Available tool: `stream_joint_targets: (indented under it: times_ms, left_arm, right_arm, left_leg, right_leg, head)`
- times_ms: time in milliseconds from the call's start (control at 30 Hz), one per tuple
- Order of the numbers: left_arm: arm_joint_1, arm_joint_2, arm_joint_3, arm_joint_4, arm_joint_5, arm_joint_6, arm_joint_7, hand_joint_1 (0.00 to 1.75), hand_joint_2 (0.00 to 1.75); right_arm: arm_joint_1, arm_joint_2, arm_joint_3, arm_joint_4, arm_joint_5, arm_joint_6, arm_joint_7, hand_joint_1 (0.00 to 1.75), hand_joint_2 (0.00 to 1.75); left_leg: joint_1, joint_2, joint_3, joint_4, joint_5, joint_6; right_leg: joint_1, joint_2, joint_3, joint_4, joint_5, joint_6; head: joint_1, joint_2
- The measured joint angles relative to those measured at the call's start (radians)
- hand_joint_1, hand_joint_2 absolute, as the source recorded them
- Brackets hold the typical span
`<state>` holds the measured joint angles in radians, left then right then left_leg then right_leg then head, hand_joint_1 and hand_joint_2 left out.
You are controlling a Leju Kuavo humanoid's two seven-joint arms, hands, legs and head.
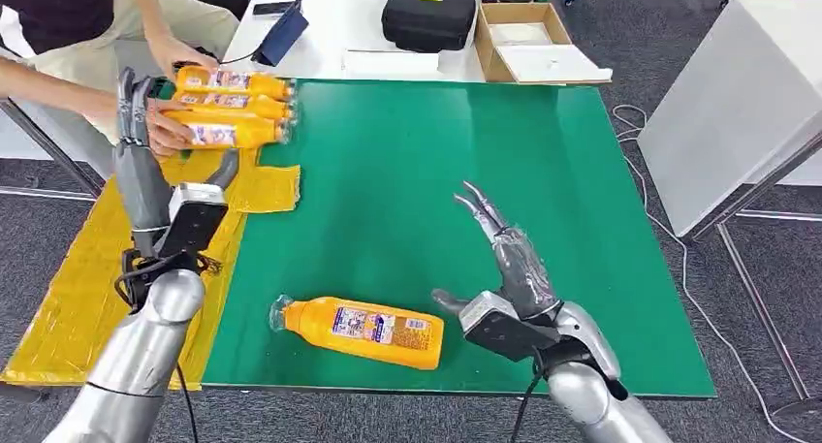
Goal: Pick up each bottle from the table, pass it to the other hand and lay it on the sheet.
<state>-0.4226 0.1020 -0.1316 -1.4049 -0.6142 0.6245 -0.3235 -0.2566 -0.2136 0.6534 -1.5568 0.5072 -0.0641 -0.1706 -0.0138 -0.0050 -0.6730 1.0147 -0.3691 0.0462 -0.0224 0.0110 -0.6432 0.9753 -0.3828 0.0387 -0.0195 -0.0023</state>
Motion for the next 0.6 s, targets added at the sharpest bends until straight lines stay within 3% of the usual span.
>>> stream_joint_targets:
  times_ms: [600]
  left_arm:
    - [-0.001,-0.028,-0.002,-0.055,0.032,-0.011,-0.011,0.0,1.75]
  right_arm:
    - [-0.057,-0.01,0.076,0.013,0.092,0.037,0.069,0.0,1.75]
  left_leg:
    - [0.0,0.0,0.0,0.0,0.0,0.0]
  right_leg:
    - [0.0,0.0,0.0,0.0,0.0,0.0]
  head:
    - [0.0,0.0]
